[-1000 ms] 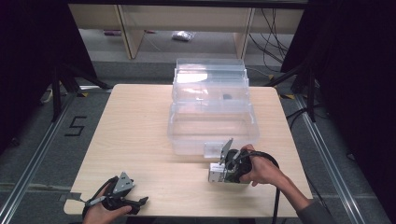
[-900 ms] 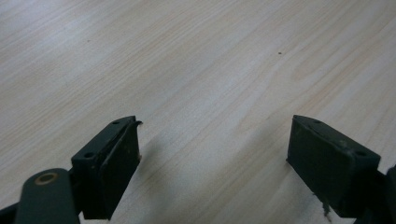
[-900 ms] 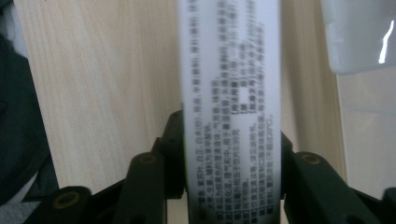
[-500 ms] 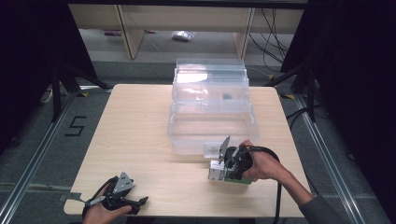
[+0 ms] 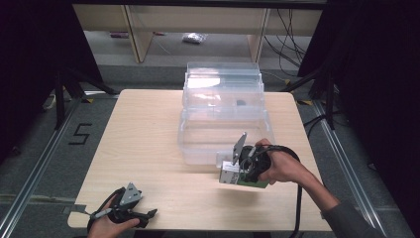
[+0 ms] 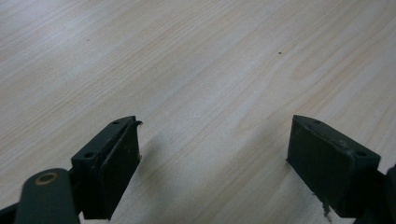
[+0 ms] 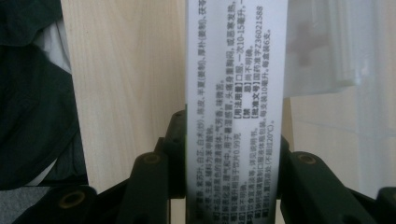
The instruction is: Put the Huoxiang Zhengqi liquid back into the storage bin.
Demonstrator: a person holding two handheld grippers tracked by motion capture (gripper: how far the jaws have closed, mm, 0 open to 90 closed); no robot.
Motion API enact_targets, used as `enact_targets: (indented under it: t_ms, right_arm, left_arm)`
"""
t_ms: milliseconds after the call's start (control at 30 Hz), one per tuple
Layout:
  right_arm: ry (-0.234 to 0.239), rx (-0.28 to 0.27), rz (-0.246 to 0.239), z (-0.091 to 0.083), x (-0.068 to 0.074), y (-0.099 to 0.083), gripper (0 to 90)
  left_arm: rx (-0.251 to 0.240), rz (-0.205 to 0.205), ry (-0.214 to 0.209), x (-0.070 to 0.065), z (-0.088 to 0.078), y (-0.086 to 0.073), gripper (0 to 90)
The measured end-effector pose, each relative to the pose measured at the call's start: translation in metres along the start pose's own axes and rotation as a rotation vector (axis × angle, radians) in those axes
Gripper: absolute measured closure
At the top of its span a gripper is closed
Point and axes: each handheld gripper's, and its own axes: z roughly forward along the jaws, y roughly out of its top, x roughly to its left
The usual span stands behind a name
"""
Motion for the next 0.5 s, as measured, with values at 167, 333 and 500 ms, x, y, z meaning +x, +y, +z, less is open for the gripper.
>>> enact_targets:
  t_ms: [167,333,500]
  right_arm:
    - [-0.005,0.001,0.01,-0.009,-0.002,0.002,64.8]
    - [-0.015,-0.005,0.007,-0.023,-0.002,0.007,64.9]
    - [-0.035,-0.009,-0.025,-0.039,-0.007,0.012,64.9]
  left_arm:
    - [-0.01,-0.013,0.0,0.0,0.001,-0.001,16.3]
    - [-0.03,-0.037,0.009,-0.002,0.004,-0.001,16.4]
    - [-0.03,-0.037,0.011,-0.002,0.003,-0.001,16.3]
